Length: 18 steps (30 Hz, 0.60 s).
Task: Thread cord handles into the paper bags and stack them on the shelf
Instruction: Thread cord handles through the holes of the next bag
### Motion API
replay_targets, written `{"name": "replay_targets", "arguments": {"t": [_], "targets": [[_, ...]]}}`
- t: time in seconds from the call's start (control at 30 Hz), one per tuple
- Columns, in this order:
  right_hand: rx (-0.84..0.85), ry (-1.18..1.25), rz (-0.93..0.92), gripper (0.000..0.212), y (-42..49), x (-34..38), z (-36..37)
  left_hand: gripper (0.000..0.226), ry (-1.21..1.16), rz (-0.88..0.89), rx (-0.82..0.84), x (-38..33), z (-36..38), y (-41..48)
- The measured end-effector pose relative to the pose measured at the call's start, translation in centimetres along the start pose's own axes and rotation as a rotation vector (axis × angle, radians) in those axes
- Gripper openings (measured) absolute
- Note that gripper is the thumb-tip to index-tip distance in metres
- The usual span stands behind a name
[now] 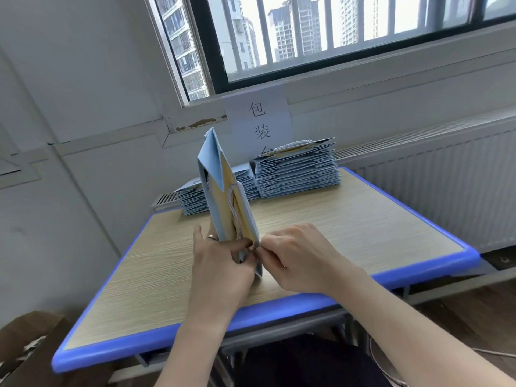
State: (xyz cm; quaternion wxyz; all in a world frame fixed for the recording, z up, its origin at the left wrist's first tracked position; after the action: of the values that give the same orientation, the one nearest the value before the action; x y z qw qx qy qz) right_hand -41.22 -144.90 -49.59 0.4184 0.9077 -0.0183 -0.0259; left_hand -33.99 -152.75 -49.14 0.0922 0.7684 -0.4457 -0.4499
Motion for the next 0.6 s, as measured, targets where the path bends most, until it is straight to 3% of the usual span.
{"name": "replay_targets", "arguments": {"t": [0.23, 0.4, 0.6], "targets": [[0.033, -0.029, 0.009, 0.035, 0.0, 0.0, 0.6, 0.023, 0.083, -0.034, 0.088, 1.2, 0.9, 0.0], [0.031, -0.017, 0.028, 0.035, 0.0, -0.3, 0.5, 0.031, -0.036, -0.062, 0.065, 0.7, 0.0, -0.3], [0.026, -0.027, 0.028, 0.034, 0.0, -0.3, 0.4, 0.019, 0.058, -0.066, 0.058, 1.5, 0.8, -0.6]]}}
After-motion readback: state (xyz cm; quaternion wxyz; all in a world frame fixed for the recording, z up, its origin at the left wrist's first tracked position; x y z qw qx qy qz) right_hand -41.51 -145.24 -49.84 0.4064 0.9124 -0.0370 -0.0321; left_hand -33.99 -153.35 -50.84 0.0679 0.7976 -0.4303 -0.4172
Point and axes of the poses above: each hand's wrist, its own y-axis towards the middle knuckle, its own z-axis out of the palm, x = y × z, the point moved 10 cm from there along y, towards the middle knuckle, and after that the axes turned 4 degrees about -y, right-handed, at the moved point
